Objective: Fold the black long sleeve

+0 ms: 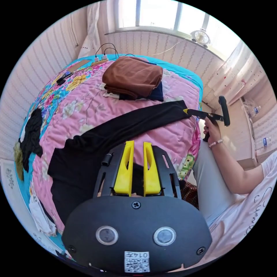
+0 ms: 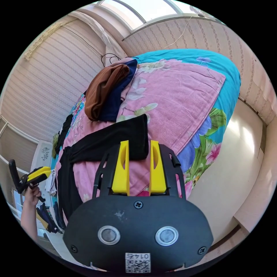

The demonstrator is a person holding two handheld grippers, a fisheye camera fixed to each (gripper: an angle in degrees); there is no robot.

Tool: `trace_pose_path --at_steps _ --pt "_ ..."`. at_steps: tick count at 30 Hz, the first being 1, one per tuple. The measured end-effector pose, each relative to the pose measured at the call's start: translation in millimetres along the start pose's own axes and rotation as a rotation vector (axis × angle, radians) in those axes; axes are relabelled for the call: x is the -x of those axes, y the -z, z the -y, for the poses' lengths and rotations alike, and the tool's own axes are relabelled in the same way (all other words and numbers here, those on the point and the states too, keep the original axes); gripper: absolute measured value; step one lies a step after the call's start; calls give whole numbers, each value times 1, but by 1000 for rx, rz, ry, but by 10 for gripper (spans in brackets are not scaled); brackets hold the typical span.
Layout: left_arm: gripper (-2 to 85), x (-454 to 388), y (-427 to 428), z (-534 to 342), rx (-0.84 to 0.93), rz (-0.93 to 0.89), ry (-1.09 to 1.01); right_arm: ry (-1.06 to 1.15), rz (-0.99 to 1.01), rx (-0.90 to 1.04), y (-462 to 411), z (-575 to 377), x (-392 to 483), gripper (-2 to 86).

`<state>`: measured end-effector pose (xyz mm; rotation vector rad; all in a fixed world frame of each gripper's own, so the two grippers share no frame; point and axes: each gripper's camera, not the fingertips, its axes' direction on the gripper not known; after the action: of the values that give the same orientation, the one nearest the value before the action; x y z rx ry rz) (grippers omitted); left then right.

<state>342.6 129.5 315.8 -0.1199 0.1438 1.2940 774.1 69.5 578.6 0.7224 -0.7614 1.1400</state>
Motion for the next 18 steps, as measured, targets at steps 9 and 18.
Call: trace_pose_path --at_steps 9,18 --pt "57 10 -111 141 134 -24 87 -74 126 -29 30 16 -27 57" --pt "-5 26 -161 151 208 -38 107 -74 225 -26 50 12 -38 21"
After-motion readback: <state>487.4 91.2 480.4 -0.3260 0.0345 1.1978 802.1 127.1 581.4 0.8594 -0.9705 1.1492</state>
